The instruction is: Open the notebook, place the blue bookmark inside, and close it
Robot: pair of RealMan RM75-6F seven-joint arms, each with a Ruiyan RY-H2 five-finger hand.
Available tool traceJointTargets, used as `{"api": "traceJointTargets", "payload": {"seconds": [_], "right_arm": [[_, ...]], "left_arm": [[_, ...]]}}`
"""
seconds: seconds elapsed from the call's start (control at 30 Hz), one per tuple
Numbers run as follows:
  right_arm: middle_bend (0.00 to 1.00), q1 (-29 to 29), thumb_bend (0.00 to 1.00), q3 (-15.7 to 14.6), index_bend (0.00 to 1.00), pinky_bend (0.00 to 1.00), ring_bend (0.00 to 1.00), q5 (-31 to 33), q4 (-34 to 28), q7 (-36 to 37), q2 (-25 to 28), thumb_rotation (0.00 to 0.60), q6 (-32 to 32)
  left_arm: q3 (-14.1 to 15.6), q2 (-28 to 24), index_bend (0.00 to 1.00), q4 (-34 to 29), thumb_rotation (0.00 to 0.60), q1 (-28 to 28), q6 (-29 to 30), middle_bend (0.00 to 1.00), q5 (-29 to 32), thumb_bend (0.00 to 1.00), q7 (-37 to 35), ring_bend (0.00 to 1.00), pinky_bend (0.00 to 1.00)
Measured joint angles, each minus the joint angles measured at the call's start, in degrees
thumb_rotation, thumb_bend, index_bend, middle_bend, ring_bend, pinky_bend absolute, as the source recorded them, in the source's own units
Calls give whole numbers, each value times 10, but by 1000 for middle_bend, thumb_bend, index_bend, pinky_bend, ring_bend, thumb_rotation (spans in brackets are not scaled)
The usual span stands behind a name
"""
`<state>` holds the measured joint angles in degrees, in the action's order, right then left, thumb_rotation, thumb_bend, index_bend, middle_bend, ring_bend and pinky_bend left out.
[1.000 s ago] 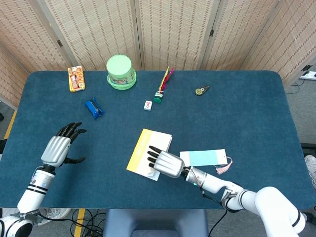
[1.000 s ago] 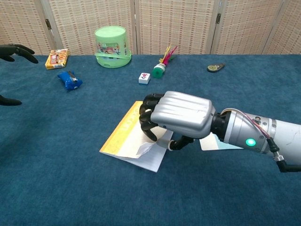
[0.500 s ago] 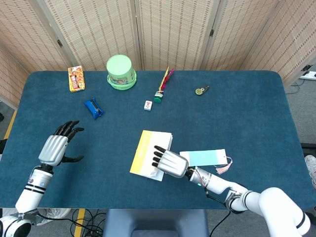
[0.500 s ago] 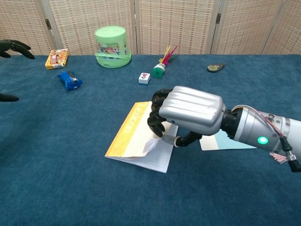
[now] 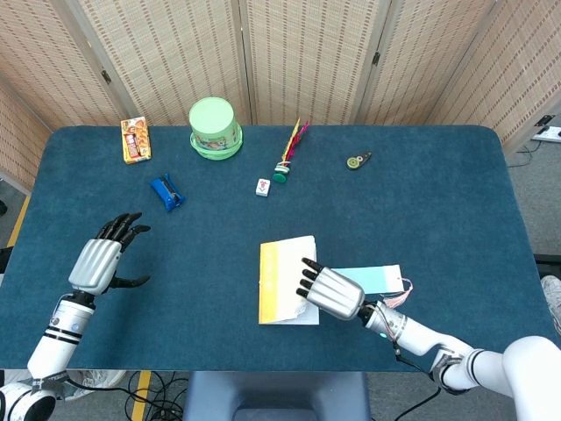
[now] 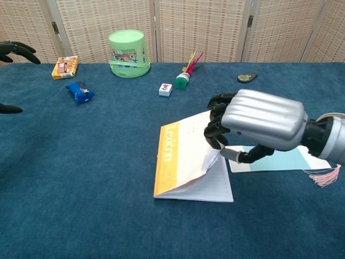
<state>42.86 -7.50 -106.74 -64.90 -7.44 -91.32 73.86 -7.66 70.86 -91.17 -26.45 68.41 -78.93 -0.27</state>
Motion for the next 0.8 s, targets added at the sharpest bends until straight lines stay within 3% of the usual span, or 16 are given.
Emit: {"api": "traceJointTargets", "payload": {"seconds": [0.4,0.63,0.8], "right_arm": [[602,16,491,-11,881,236,420,-66,-125,-75,108,600,-2],[602,72,489,13,887,236,420,-113,-155,-88,117,600,-34],[602,106,480,30,887,236,420,-127,-150,-72,94,600,-56]], "left_arm": [[1,-1,219,1,600,4,4,89,0,133,-4,62,152],[2,-6,219,-2,600,7,5,89,1,132,-6,62,152],[3,-9,219,-3,600,9,5,89,2,132,-7,62,152]]}}
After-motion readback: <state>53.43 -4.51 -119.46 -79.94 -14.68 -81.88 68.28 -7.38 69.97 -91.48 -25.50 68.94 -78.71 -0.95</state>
